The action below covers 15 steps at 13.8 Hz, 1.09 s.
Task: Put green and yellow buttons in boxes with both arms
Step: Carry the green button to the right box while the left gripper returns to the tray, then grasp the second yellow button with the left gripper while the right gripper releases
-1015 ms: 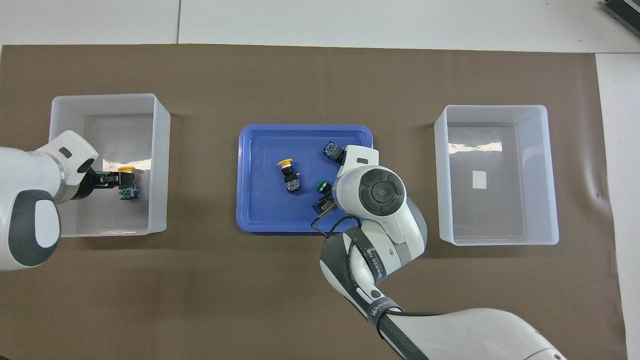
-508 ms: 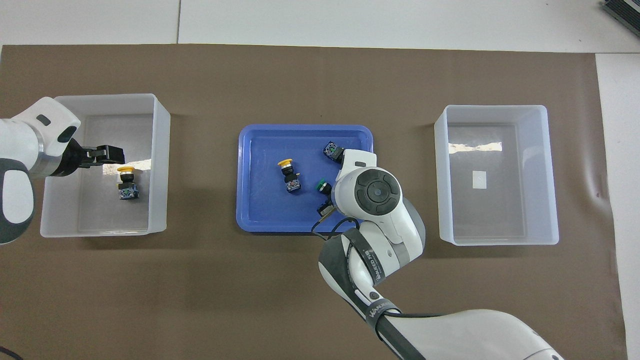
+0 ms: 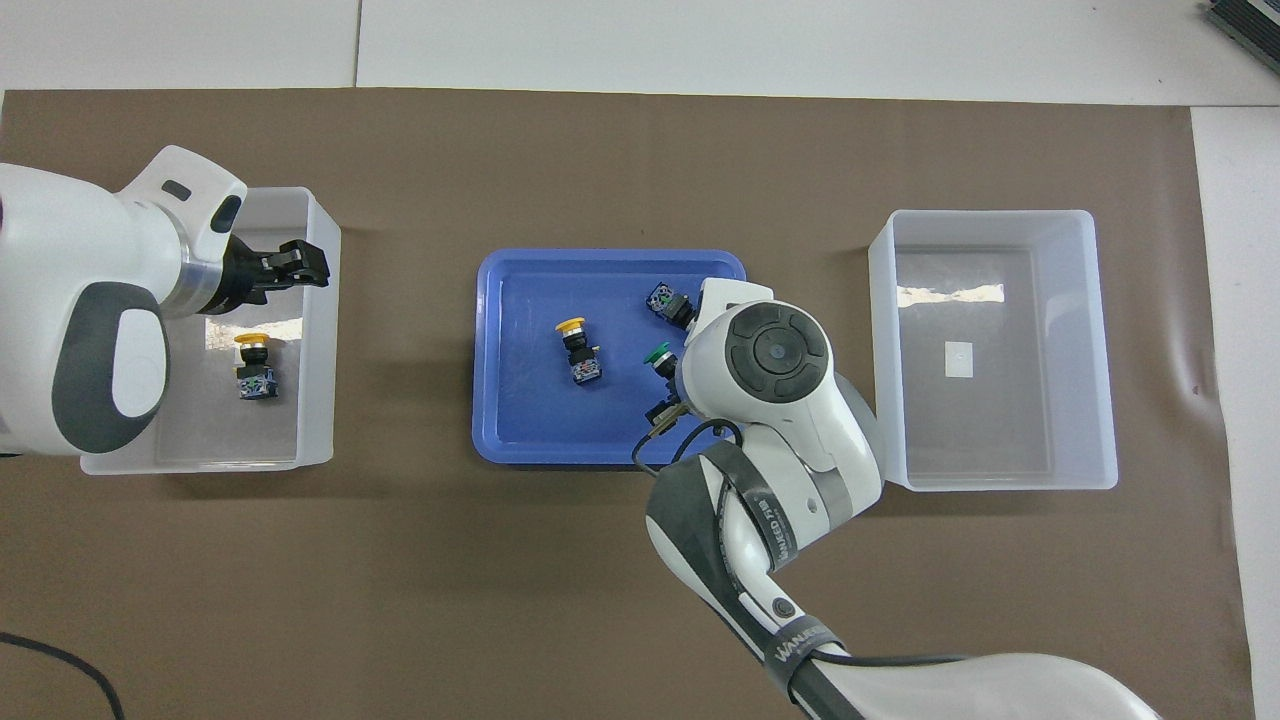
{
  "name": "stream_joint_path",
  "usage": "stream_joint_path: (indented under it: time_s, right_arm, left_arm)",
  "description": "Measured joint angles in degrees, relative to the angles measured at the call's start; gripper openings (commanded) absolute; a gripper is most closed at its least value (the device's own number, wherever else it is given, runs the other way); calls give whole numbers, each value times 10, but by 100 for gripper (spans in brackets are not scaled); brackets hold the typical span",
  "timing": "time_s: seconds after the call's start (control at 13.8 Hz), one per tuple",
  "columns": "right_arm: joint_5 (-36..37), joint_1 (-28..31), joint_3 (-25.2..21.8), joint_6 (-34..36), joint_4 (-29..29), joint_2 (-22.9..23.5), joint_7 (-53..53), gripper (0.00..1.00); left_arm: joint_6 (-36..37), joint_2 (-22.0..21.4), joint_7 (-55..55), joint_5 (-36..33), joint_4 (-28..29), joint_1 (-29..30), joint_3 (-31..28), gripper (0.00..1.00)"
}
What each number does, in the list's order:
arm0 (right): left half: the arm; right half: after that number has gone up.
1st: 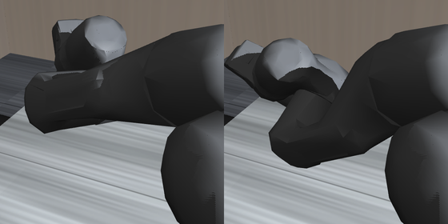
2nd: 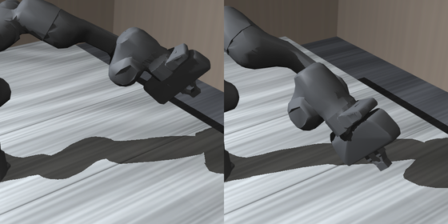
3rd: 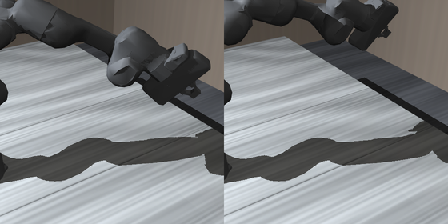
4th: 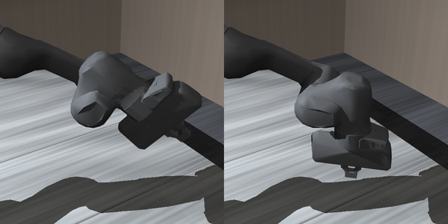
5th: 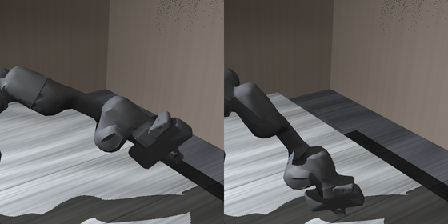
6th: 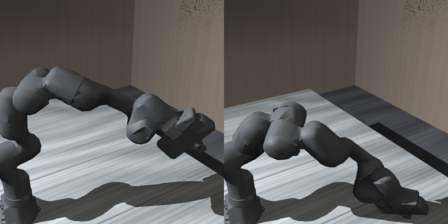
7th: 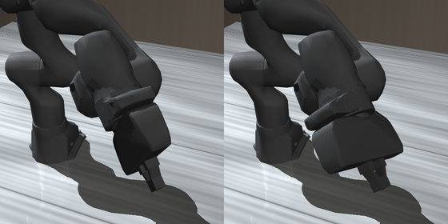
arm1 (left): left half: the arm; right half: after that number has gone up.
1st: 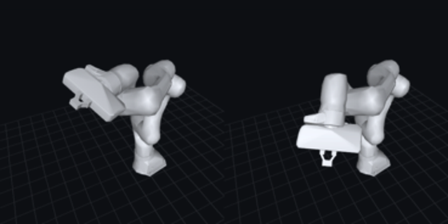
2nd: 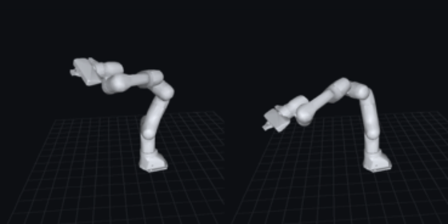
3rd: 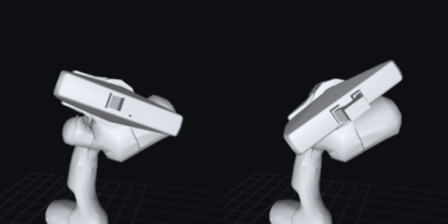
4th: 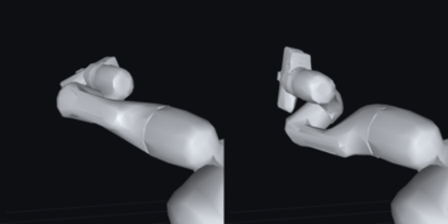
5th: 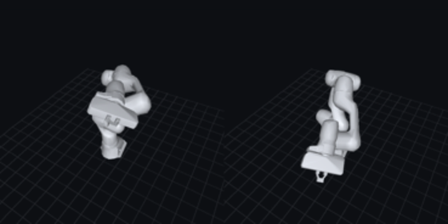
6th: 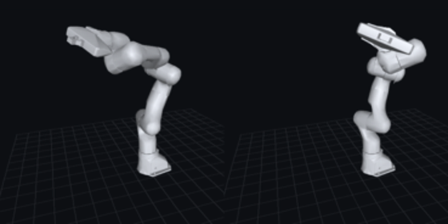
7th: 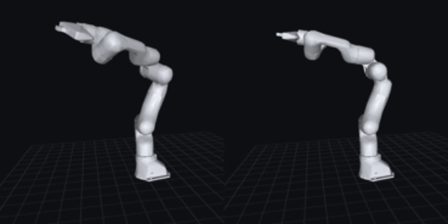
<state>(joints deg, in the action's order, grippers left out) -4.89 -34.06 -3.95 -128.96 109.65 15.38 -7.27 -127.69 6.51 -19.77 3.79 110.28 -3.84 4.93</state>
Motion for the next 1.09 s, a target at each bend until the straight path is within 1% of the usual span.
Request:
stream_joint_path:
  time_s: [0.15,0.29,0.51,0.65,0.8,0.94,1.09]
  right_arm:
    - [0,25,-2,23,-4,-25,0,0]
    - [0,68,-3,41,-16,-39,-16,0]
    - [0,139,-4,70,-50,-42,-74,0]
    - [0,187,-5,76,-69,-42,-118,0]
    - [0,229,-5,76,-73,-42,-177,0]
    - [0,260,-5,76,-72,-41,-215,0]
    - [0,275,-5,73,-67,-38,-222,0]
  left_arm:
    - [-29,2,-63,0,6,-31,1,63]
    - [-77,2,-111,0,29,-64,2,63]
    - [-137,2,-138,0,68,-108,3,63]
    - [-147,2,-153,1,77,-132,3,63]
    - [-162,6,-185,1,81,-153,3,63]
    - [-203,28,-223,1,86,-181,3,63]
    - [-234,59,-248,1,87,-205,3,63]
